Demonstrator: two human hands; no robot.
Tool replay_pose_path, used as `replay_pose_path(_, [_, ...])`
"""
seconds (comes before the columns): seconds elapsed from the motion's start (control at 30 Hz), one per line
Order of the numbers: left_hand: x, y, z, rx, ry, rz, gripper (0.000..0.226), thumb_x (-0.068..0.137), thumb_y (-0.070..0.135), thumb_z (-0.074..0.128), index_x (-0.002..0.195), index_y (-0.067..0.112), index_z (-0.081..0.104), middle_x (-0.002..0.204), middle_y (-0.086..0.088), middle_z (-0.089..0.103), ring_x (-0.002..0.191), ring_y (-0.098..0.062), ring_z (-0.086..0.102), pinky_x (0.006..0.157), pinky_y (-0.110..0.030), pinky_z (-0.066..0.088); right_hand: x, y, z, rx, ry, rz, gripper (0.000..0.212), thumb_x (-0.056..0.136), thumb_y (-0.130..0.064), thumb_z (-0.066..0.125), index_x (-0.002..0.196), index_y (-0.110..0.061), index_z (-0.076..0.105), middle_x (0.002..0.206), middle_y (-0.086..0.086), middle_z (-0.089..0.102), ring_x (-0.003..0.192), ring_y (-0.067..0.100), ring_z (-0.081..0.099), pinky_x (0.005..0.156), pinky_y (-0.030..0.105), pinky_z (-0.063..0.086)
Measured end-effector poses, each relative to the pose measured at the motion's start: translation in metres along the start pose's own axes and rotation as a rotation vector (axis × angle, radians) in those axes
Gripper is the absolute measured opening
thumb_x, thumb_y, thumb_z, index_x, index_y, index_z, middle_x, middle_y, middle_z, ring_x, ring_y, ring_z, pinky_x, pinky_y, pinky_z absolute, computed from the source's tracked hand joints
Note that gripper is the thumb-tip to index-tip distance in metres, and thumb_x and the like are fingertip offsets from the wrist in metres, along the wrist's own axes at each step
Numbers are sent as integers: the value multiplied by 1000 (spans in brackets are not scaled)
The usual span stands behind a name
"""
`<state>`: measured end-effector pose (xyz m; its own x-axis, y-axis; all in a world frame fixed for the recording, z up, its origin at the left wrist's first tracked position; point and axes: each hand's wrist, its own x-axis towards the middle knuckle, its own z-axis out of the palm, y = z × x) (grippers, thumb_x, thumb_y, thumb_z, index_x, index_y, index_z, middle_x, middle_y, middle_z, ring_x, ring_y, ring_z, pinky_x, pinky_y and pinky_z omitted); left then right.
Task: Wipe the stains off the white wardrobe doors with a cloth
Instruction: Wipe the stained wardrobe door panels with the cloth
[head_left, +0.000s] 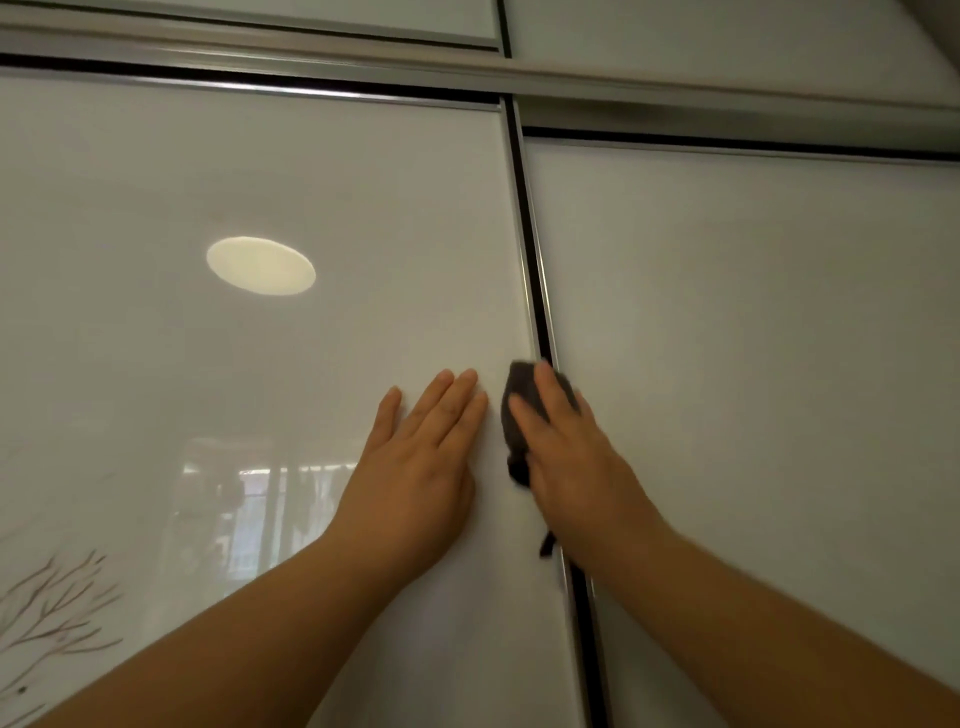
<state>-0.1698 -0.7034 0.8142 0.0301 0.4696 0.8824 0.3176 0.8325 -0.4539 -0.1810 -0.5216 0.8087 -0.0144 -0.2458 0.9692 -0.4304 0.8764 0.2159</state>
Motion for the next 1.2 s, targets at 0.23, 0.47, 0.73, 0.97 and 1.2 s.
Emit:
replay_pose_path(0.23, [12,-5,-2,26,4,-65,56,91,24,30,146,13,24,154,-5,19,142,-20,10,113,-49,11,130,24,-17,-57,-96,87,52,97,-13,37,146,-20,23,157,1,-8,138,34,20,106,42,32])
replay_pose_path(0.47, [9,11,-1,-29,21,-119,56,92,23,29,146,14,22,155,-3,16,142,-15,5,114,-44,6,9,1,-3,110,26,13,51,90,-9,53,139,-12,40,157,4,9,137,33,26,110,41,30])
replay_pose_path(0.73, [14,44,5,-26,-28,-104,56,92,29,24,145,13,26,153,-5,21,142,-17,9,113,-47,11,-69,14,-14,112,-114,-276,51,77,-4,62,127,-8,53,150,12,27,130,34,39,92,44,49])
replay_pose_path(0.97, [36,61,0,9,8,-106,53,93,25,23,144,12,29,151,-8,27,140,-21,17,111,-48,17,26,97,-56,101,64,-49,44,95,-11,44,139,-10,39,155,14,14,141,34,15,114,41,18])
replay_pose_path(1.2, [38,64,1,7,3,-107,53,93,25,23,145,14,28,152,-5,24,141,-17,14,113,-45,13,-12,88,-12,-209,-235,-84,56,90,-43,28,145,-35,19,158,-2,9,143,33,2,104,66,14])
